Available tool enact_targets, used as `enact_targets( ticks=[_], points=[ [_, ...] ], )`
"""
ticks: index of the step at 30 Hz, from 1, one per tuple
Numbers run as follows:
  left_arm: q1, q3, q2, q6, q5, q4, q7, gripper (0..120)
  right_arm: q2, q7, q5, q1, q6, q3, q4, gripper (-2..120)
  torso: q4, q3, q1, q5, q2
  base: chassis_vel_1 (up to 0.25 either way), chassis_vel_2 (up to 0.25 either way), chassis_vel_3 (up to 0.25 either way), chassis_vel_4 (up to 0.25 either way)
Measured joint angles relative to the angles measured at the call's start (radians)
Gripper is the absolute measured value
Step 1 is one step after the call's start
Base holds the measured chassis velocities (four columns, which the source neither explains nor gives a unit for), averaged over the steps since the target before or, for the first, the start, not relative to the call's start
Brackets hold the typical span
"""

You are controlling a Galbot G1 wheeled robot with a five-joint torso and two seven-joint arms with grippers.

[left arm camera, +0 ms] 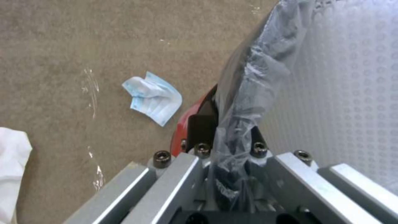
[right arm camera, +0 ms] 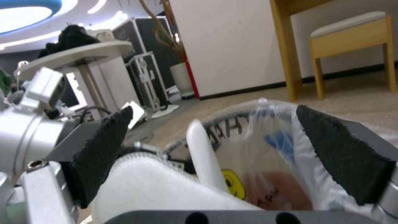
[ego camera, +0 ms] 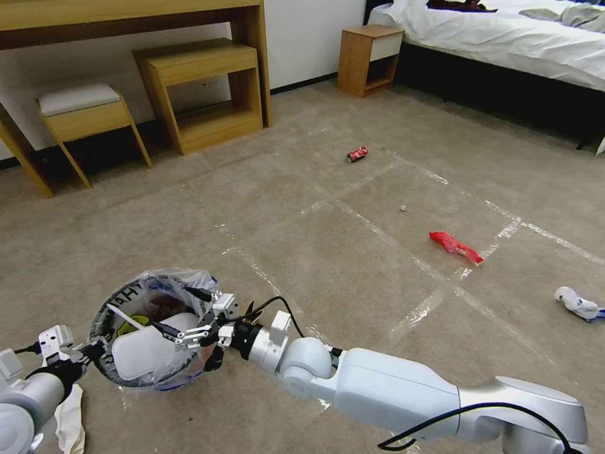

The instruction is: Pick up the trash bin and place the garbage on the floor into it.

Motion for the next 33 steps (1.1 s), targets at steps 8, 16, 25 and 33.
enact_targets(
  ticks=[8,16,25,33],
  points=[
    [-0.001,-0.001,0.0,0.0,0.002,0.009,0.0,1,-0.014,0.025,0.018,-0.007,-0.027,0.067,0.077,100,0.0,0.0,0.0,0.0,0.0,0.0,0.0,0.0,0.0],
    [-0.002,-0.01,0.005,-0.001,0.001,0.01,0.0,1,-0.078,0.085,0.051,0.012,-0.077,0.248,0.158,100,0.0002,0.0,0.0,0.0001,0.0,0.0,0.0,0.0,0.0],
    [-0.011,-0.02,0.006,-0.005,0.003,0.004,0.004,1,-0.259,0.123,0.077,-0.04,-0.131,0.681,0.194,100,0.0,0.0,0.0,0.0004,0.0,0.0,0.0,0.0,0.0],
    [0.001,-0.039,-0.022,-0.017,0.039,-0.013,0.027,1,-0.35,0.209,-0.003,-0.161,-0.157,1.04,0.232,100,0.0004,0.0,0.0,0.0005,0.0,0.0,0.0,0.0,0.0]
  ],
)
